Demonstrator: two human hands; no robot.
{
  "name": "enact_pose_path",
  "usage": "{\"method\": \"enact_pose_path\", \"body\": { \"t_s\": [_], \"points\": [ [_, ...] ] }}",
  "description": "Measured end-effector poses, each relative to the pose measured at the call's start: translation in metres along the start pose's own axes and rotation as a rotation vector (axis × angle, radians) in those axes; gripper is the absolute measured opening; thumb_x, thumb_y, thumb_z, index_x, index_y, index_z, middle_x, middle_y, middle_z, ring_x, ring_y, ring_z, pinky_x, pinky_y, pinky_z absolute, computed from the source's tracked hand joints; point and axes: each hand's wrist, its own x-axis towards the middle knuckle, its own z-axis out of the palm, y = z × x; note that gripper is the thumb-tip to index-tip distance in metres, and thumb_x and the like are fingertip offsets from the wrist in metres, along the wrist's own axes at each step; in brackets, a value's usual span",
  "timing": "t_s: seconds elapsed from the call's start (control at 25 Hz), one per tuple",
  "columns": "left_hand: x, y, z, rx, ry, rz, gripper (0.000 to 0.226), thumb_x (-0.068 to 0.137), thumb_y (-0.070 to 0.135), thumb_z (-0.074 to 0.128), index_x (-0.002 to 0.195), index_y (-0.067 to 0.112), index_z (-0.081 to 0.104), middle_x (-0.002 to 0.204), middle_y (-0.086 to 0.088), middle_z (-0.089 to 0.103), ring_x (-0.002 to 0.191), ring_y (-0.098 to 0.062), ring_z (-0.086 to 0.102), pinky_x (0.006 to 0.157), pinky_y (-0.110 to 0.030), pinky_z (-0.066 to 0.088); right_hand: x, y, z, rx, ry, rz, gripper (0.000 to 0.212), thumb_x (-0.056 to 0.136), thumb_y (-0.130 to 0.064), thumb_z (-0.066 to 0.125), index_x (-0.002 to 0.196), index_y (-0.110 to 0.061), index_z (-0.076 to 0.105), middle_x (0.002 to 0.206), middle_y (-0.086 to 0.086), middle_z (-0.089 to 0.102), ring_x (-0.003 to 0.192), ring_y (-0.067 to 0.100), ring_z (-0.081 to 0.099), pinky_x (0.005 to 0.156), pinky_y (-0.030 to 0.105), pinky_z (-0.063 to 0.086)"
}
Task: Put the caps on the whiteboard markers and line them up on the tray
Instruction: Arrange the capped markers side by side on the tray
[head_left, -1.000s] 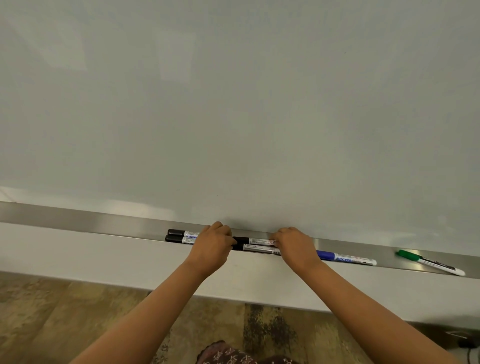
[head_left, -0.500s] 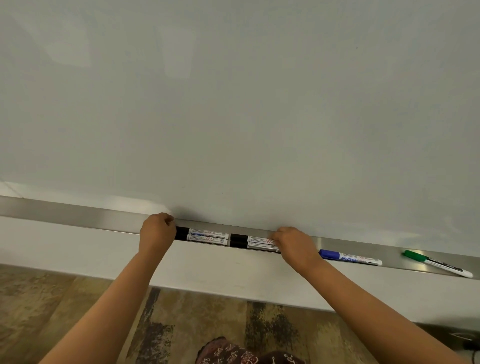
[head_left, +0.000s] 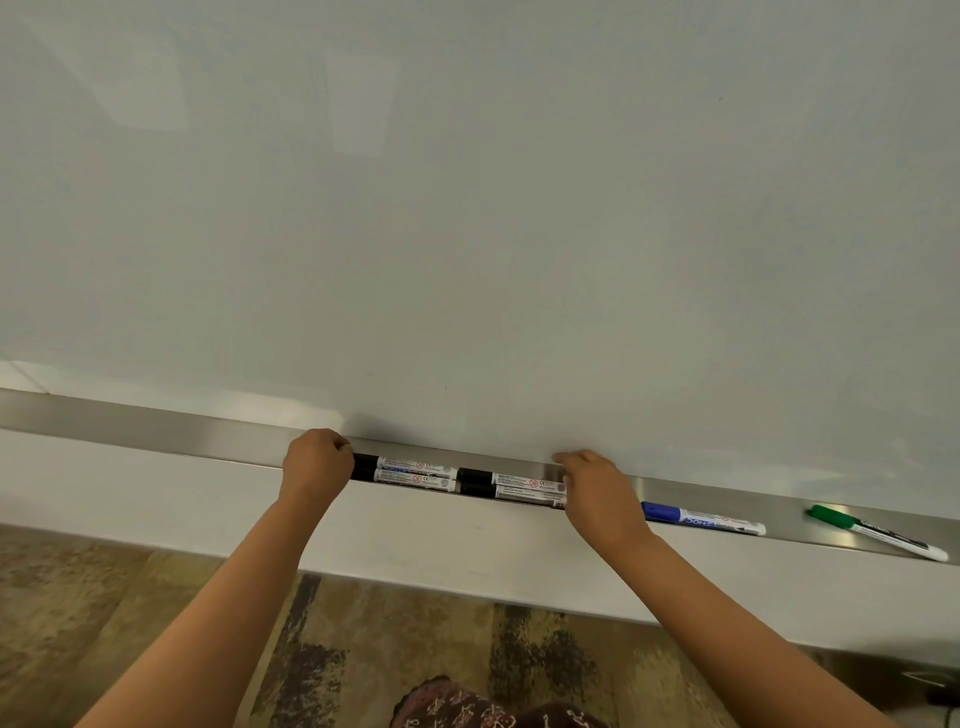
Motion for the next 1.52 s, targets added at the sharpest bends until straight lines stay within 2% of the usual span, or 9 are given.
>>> {"method": "enact_pose_path", "body": {
  "t_s": [0.12, 0.24, 0.48, 0.8, 1.0, 1.16, 1.28, 1.36, 1.52],
  "points": [
    [0.0, 0.0, 0.0, 0.027, -0.008, 0.006, 0.024, 0.088, 0.005, 0.048, 0.088, -0.006, 0.069, 0.077, -0.021, 0.062, 0.069, -0.029, 0.048, 0.064, -0.03, 0.036, -0.004, 0.003, -0.001, 0.064, -0.032, 0.183, 0.023, 0.089, -0.007, 0.05, 0.109, -0.005, 0.061, 0.108, 0.018, 0.064, 0.093, 0.029, 0.061, 0.08, 0.035, 0.051],
    [0.001, 0.001, -0.001, 0.048, -0.024, 0.004, 0.024, 0.087, 0.006, 0.047, 0.075, -0.003, 0.066, 0.071, -0.016, 0.057, 0.066, -0.029, 0.047, 0.06, -0.029, 0.035, -0.003, 0.002, 0.0, 0.11, -0.074, 0.253, 0.021, 0.088, -0.002, 0.049, 0.103, -0.002, 0.063, 0.103, 0.019, 0.066, 0.091, 0.03, 0.062, 0.077, 0.033, 0.051],
    [0.0, 0.004, -0.003, 0.079, -0.04, 0.005, 0.024, 0.086, 0.004, 0.046, 0.065, 0.002, 0.058, 0.066, -0.016, 0.054, 0.064, -0.029, 0.045, 0.05, -0.027, 0.029, 0.003, -0.002, 0.001, 0.103, -0.092, 0.276, 0.022, 0.088, -0.002, 0.051, 0.105, -0.003, 0.065, 0.105, 0.017, 0.069, 0.093, 0.029, 0.063, 0.08, 0.033, 0.052],
    [0.001, 0.004, -0.004, 0.086, -0.032, -0.004, 0.022, 0.085, 0.004, 0.048, 0.066, 0.002, 0.06, 0.067, -0.017, 0.054, 0.064, -0.03, 0.045, 0.059, -0.029, 0.034, 0.005, -0.004, 0.001, 0.124, -0.068, 0.275, 0.021, 0.089, -0.007, 0.056, 0.107, -0.006, 0.066, 0.106, 0.016, 0.07, 0.094, 0.027, 0.064, 0.081, 0.03, 0.051],
    [0.0, 0.005, -0.004, 0.099, -0.035, -0.015, 0.021, 0.084, 0.004, 0.048, 0.066, 0.004, 0.058, 0.067, -0.017, 0.054, 0.064, -0.03, 0.045, 0.058, -0.029, 0.035, 0.003, -0.004, 0.003, 0.082, -0.074, 0.249, 0.02, 0.088, -0.005, 0.055, 0.105, -0.005, 0.065, 0.105, 0.016, 0.069, 0.093, 0.026, 0.063, 0.079, 0.03, 0.05],
    [-0.001, 0.005, -0.004, 0.098, -0.031, -0.005, 0.021, 0.085, 0.004, 0.048, 0.071, 0.001, 0.065, 0.069, -0.017, 0.056, 0.064, -0.03, 0.047, 0.058, -0.029, 0.035, 0.0, -0.005, 0.003, 0.024, -0.091, 0.212, 0.019, 0.089, -0.009, 0.053, 0.103, -0.006, 0.065, 0.104, 0.015, 0.067, 0.09, 0.025, 0.063, 0.068, 0.025, 0.045],
    [-0.001, 0.004, -0.003, 0.102, -0.029, 0.007, 0.021, 0.085, 0.004, 0.049, 0.074, 0.0, 0.066, 0.069, -0.017, 0.057, 0.065, -0.029, 0.047, 0.058, -0.029, 0.035, 0.0, -0.01, 0.001, -0.021, -0.038, 0.171, 0.018, 0.089, -0.009, 0.049, 0.101, -0.007, 0.063, 0.103, 0.014, 0.063, 0.089, 0.027, 0.06, 0.068, 0.03, 0.046],
    [-0.002, 0.005, -0.002, 0.111, -0.029, 0.009, 0.02, 0.085, 0.005, 0.049, 0.071, 0.004, 0.063, 0.069, -0.016, 0.057, 0.065, -0.03, 0.047, 0.058, -0.028, 0.035, 0.004, -0.018, 0.002, -0.026, -0.028, 0.088, 0.024, 0.089, -0.007, 0.046, 0.107, -0.009, 0.061, 0.108, 0.013, 0.061, 0.099, 0.029, 0.055, 0.073, 0.033, 0.046],
    [-0.004, 0.006, -0.002, 0.117, -0.018, 0.011, 0.019, 0.086, 0.005, 0.05, 0.068, 0.008, 0.057, 0.073, -0.017, 0.058, 0.069, -0.033, 0.051, 0.062, -0.03, 0.038, 0.007, -0.037, 0.015, -0.048, -0.149, -0.149, 0.034, 0.092, -0.009, 0.041, 0.124, -0.011, 0.051, 0.126, 0.011, 0.056, 0.116, 0.029, 0.046, 0.095, 0.039, 0.042]
  ]
}}
